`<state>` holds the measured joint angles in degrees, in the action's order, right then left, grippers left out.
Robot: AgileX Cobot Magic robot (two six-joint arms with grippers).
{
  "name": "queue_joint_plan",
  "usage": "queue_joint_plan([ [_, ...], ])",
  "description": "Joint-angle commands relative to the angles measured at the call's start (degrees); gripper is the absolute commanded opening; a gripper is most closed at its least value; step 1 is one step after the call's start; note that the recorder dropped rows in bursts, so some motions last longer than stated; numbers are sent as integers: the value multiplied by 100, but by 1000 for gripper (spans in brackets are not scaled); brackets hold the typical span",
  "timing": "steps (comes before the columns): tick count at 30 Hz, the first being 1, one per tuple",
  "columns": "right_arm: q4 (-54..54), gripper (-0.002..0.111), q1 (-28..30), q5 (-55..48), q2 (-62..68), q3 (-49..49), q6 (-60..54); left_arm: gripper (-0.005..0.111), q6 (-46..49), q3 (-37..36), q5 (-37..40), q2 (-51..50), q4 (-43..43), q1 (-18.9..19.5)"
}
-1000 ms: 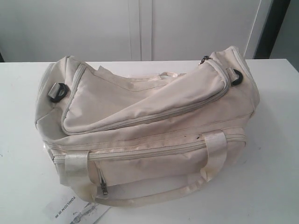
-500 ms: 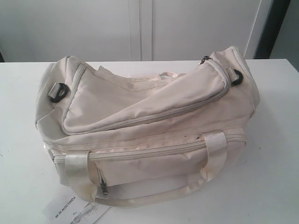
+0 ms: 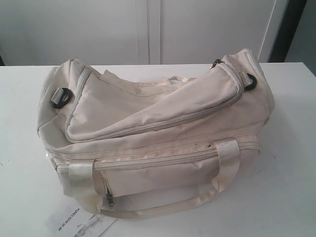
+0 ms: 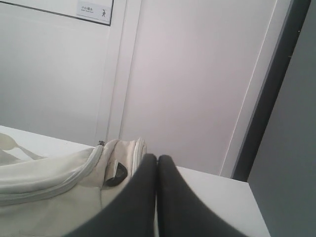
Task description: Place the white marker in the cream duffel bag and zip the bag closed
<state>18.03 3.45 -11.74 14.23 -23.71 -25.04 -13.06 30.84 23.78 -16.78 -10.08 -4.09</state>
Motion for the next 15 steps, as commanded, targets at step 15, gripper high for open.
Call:
queue_joint_plan([
  [15, 15, 0, -3, 18, -35, 39, -71, 0, 613, -137, 25, 205, 481, -2],
])
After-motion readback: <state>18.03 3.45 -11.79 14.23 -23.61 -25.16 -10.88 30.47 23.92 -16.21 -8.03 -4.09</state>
